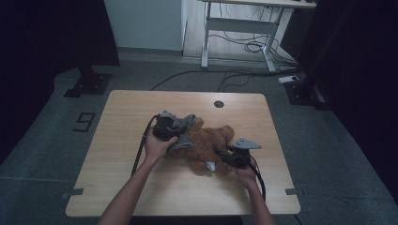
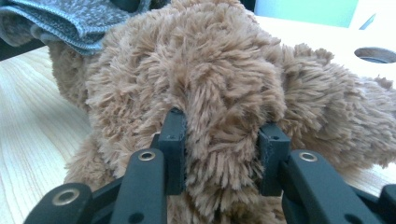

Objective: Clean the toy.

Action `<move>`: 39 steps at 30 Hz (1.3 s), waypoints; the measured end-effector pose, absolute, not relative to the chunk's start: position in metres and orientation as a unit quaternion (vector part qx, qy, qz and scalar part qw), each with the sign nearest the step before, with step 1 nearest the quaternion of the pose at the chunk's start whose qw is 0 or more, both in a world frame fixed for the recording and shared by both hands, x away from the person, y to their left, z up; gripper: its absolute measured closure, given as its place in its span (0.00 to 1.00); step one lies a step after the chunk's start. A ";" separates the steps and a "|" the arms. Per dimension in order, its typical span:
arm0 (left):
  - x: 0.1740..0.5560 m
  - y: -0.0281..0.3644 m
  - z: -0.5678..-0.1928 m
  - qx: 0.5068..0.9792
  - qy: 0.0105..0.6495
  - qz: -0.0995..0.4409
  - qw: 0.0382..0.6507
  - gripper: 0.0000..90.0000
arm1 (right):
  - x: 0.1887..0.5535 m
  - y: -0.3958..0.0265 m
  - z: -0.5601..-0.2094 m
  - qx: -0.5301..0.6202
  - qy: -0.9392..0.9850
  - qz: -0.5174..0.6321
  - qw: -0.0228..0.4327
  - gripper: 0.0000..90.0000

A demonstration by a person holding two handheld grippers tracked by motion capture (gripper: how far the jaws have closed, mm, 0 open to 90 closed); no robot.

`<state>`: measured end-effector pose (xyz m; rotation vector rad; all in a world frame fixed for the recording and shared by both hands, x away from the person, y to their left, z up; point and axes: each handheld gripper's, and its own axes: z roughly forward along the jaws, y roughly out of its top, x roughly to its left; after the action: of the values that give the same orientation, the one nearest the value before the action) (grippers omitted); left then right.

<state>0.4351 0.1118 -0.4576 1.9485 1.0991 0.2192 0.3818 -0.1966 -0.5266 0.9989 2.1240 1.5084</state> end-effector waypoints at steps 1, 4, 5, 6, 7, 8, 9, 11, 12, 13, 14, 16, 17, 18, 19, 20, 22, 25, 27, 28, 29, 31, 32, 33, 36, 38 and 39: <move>0.432 0.114 -0.459 0.782 0.438 0.091 0.434 0.89 | 0.381 -0.196 -0.526 0.352 0.750 0.532 0.174 0.69; 0.422 0.119 -0.461 0.784 0.431 0.097 0.437 0.89 | 0.377 -0.196 -0.526 0.347 0.754 0.530 0.173 0.69; 0.419 0.119 -0.462 0.783 0.430 0.100 0.437 0.89 | 0.376 -0.195 -0.526 0.345 0.755 0.530 0.172 0.69; 0.416 0.120 -0.465 0.783 0.428 0.102 0.440 0.89 | 0.375 -0.195 -0.527 0.345 0.755 0.531 0.172 0.69; 0.412 0.121 -0.466 0.783 0.426 0.103 0.442 0.90 | 0.373 -0.195 -0.527 0.344 0.755 0.532 0.170 0.69; 0.408 0.122 -0.468 0.780 0.425 0.103 0.447 0.90 | 0.372 -0.196 -0.527 0.344 0.755 0.533 0.165 0.68; 0.405 0.123 -0.470 0.778 0.424 0.103 0.452 0.90 | 0.371 -0.197 -0.527 0.345 0.755 0.535 0.157 0.67; 0.397 0.124 -0.476 0.775 0.420 0.104 0.460 0.90 | 0.368 -0.198 -0.526 0.345 0.756 0.536 0.148 0.63; 0.393 0.125 -0.478 0.772 0.419 0.106 0.465 0.90 | 0.367 -0.199 -0.525 0.344 0.757 0.537 0.143 0.60; 0.391 0.126 -0.479 0.770 0.419 0.105 0.469 0.90 | 0.366 -0.200 -0.524 0.343 0.757 0.539 0.139 0.57; 0.388 0.128 -0.482 0.767 0.420 0.104 0.474 0.90 | 0.365 -0.202 -0.524 0.343 0.756 0.541 0.135 0.54; 0.385 0.128 -0.484 0.766 0.418 0.104 0.477 0.90 | 0.364 -0.205 -0.522 0.345 0.751 0.549 0.124 0.48; 0.384 0.128 -0.485 0.766 0.417 0.106 0.477 0.90 | 0.364 -0.206 -0.521 0.347 0.749 0.551 0.121 0.46; 0.382 0.127 -0.486 0.768 0.414 0.110 0.476 0.90 | 0.364 -0.207 -0.520 0.348 0.747 0.553 0.122 0.43; 0.380 0.126 -0.486 0.769 0.413 0.117 0.474 0.90 | 0.364 -0.208 -0.518 0.350 0.745 0.554 0.124 0.39; 0.379 0.125 -0.487 0.770 0.410 0.121 0.473 0.90 | 0.364 -0.208 -0.516 0.355 0.741 0.556 0.128 0.36; 0.376 0.124 -0.487 0.769 0.411 0.124 0.475 0.90 | 0.366 -0.208 -0.511 0.363 0.730 0.565 0.126 0.33; 0.373 0.124 -0.489 0.765 0.411 0.125 0.479 0.90 | 0.374 -0.203 -0.507 0.376 0.728 0.561 0.120 0.27; 0.372 0.125 -0.490 0.764 0.411 0.123 0.482 0.90 | 0.379 -0.198 -0.513 0.381 0.731 0.557 0.100 0.27; 0.372 0.126 -0.490 0.764 0.411 0.121 0.482 0.90 | 0.381 -0.196 -0.516 0.382 0.734 0.554 0.091 0.31; 0.372 0.126 -0.489 0.765 0.411 0.120 0.481 0.90 | 0.382 -0.194 -0.520 0.381 0.737 0.552 0.080 0.36; 0.371 0.127 -0.489 0.764 0.411 0.116 0.483 0.90 | 0.380 -0.194 -0.524 0.376 0.740 0.553 0.072 0.48; 0.370 0.127 -0.489 0.764 0.411 0.114 0.484 0.90 | 0.380 -0.194 -0.524 0.371 0.745 0.549 0.073 0.52; 0.369 0.127 -0.488 0.764 0.410 0.112 0.486 0.90 | 0.378 -0.195 -0.523 0.366 0.751 0.544 0.077 0.56; 0.365 0.129 -0.480 0.761 0.411 0.100 0.492 0.89 | 0.371 -0.194 -0.525 0.353 0.761 0.537 0.089 0.62; 0.362 0.128 -0.468 0.761 0.409 0.102 0.493 0.89 | 0.369 -0.195 -0.526 0.350 0.763 0.535 0.094 0.63; 0.360 0.125 -0.461 0.762 0.405 0.109 0.493 0.89 | 0.368 -0.196 -0.526 0.350 0.763 0.535 0.095 0.64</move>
<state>0.3604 0.1252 -0.4606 1.8488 0.9821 0.2651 0.3677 -0.1956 -0.5264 1.0386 2.2614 1.5855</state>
